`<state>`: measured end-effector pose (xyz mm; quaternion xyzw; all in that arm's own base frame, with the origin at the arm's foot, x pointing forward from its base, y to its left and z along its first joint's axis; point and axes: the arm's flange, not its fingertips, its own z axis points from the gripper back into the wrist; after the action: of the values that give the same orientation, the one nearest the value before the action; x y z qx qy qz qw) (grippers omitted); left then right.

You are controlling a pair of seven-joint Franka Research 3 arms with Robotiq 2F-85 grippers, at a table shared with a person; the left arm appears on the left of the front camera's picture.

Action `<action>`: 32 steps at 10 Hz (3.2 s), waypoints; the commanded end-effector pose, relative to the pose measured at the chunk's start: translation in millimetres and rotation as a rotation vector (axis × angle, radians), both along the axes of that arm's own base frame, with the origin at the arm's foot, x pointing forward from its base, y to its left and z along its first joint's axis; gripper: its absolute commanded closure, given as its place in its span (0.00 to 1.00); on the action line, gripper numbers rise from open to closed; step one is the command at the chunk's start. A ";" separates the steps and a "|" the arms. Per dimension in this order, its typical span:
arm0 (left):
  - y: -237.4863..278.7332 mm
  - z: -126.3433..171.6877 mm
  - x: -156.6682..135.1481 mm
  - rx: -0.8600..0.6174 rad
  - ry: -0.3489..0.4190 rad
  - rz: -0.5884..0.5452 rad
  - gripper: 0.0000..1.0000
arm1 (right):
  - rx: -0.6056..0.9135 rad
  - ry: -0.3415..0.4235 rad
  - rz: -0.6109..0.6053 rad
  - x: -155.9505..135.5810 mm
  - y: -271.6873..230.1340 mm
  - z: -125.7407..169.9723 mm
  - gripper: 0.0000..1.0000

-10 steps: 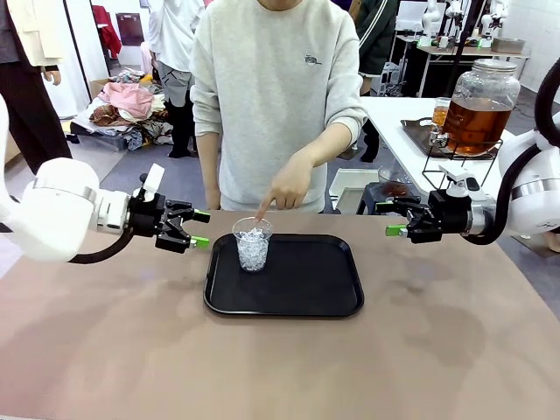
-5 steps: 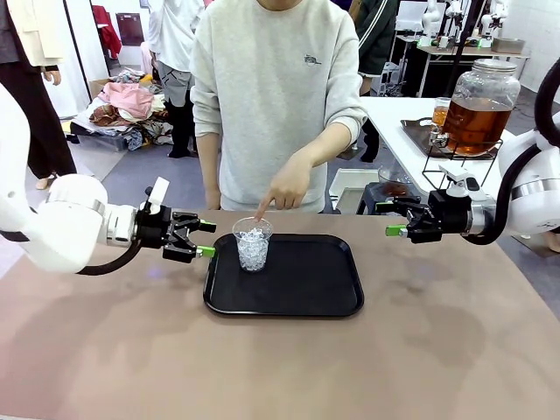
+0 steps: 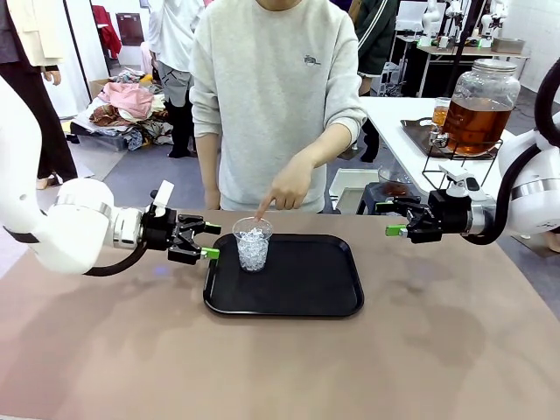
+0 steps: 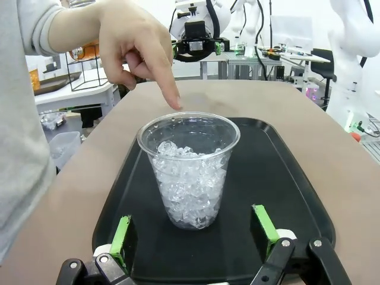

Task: Pour the drink into the iced cup.
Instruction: Pick up the iced cup indicated by the human and present it to them.

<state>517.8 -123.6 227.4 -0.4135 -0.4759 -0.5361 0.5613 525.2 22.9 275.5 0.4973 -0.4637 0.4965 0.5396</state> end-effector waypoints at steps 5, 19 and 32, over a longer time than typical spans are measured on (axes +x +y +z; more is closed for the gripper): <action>-17.6 -3.8 16.9 -0.016 -0.019 -0.019 0.00 | -0.001 -0.009 0.002 2.6 0.8 3.3 0.00; -57.0 -9.8 23.2 -0.022 0.017 -0.106 0.00 | -0.001 -0.009 0.002 2.6 0.8 3.3 0.00; -89.9 -15.3 26.4 -0.034 0.050 -0.154 0.00 | -0.001 -0.009 0.002 2.6 0.8 3.3 0.00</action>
<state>539.6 -209.4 211.7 -0.4670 -0.4431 -0.5579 0.5237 525.2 22.9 275.5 0.4973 -0.4637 0.4965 0.5396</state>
